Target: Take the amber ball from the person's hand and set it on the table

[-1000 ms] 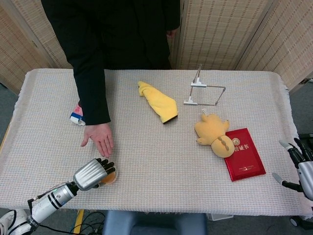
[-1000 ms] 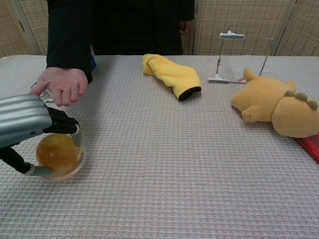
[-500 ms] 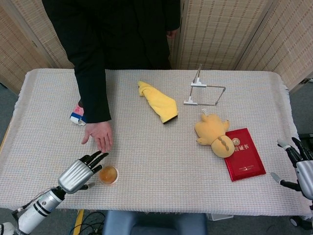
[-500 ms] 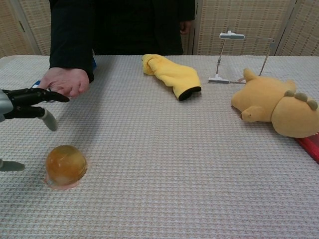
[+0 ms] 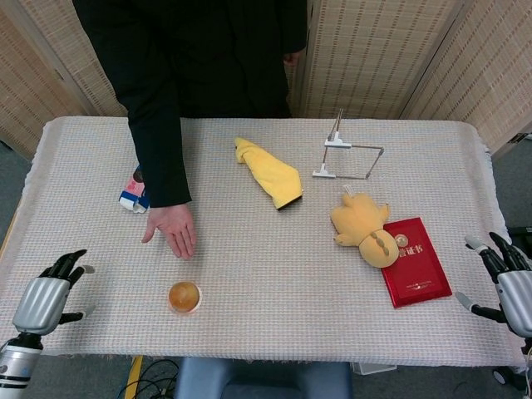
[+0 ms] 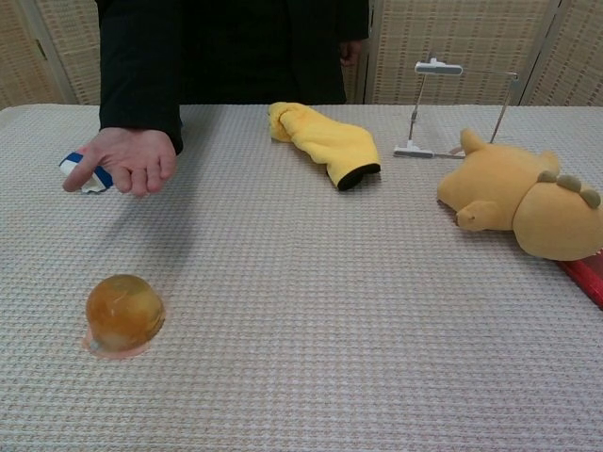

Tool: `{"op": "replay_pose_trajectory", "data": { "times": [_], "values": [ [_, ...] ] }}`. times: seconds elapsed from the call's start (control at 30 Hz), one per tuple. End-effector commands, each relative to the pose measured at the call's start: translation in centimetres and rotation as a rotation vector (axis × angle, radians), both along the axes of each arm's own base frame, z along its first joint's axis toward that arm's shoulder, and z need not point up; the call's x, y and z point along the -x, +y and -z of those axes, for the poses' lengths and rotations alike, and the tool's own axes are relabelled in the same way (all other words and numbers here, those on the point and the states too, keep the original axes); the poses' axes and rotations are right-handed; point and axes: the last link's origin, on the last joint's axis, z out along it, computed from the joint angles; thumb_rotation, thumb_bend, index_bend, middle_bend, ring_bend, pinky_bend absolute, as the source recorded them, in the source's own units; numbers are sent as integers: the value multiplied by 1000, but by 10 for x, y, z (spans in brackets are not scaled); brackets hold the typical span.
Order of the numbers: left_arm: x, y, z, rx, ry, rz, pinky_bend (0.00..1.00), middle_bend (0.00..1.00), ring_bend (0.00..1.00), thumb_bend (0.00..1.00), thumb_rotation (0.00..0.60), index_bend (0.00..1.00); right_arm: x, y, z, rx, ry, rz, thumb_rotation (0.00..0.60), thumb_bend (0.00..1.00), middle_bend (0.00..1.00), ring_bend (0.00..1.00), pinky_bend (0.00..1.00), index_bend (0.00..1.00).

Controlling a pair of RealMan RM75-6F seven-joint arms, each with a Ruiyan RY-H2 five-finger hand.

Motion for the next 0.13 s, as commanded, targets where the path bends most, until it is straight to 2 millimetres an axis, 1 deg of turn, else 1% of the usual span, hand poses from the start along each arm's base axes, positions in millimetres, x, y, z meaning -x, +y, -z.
{"op": "replay_pose_trajectory", "data": {
  "times": [0.03,0.13],
  "values": [
    [14,-16,-23,-137,-57,-148,393,165,171,0,600,336,1,0,-1,-4,2,12,600,197,217,70,129,98],
    [19,-25,-29,-193,-74,-187,393,165,171,0,600,331,1,0,0,-10,2,17,600,200,217,70,129,98]
  ]
}}
